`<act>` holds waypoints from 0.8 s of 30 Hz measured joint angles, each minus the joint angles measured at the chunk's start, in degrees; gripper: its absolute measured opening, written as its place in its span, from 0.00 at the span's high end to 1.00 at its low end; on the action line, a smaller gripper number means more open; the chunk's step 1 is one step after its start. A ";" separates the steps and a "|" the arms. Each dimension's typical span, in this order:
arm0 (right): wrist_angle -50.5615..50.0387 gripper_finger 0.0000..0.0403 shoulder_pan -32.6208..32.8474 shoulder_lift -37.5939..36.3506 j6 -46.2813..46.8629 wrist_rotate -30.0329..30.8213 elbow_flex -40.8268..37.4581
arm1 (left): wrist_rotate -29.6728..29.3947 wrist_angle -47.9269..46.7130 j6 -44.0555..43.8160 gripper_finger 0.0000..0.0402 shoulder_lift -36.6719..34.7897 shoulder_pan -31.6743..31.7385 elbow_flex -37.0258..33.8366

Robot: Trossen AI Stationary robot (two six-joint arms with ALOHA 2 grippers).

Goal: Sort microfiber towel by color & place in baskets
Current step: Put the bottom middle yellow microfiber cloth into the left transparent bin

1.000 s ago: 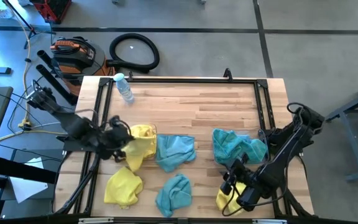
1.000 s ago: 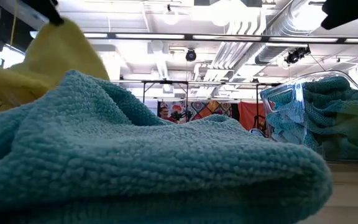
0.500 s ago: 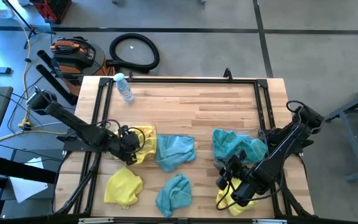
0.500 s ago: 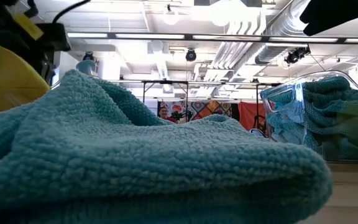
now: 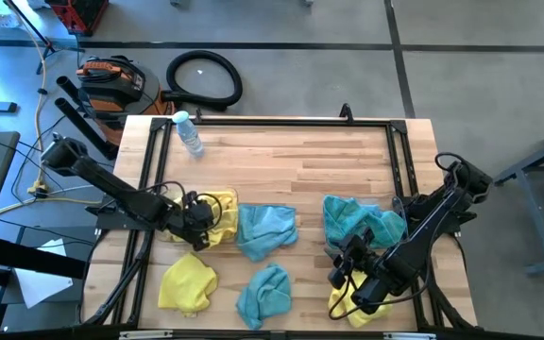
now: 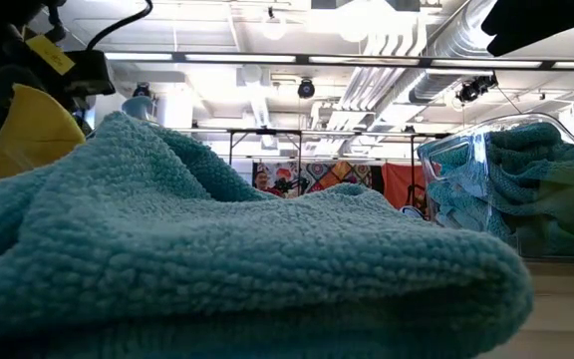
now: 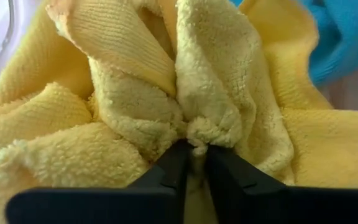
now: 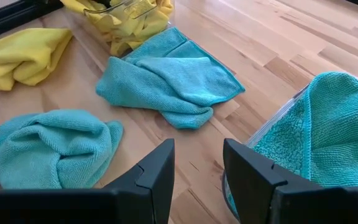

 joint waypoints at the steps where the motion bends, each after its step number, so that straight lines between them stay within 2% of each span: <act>1: 0.02 0.67 0.00 0.00 0.02 0.00 0.00 | 0.19 -0.34 0.63 0.86 -0.44 0.00 0.51; 7: 0.23 0.67 0.00 0.00 0.00 0.00 0.00 | 0.37 -6.14 5.16 0.78 -3.41 -0.02 5.68; 14: 0.22 0.67 0.00 0.00 0.00 0.00 0.00 | 0.51 -14.98 6.26 0.77 -7.04 -0.02 13.28; 18: 0.22 0.67 0.00 0.00 -0.02 0.00 0.00 | 4.95 -13.94 4.84 0.77 -9.02 -0.11 15.70; 24: 0.20 0.67 0.00 -0.02 -0.02 0.00 0.00 | 11.94 -8.35 3.70 0.77 -8.03 -3.71 14.23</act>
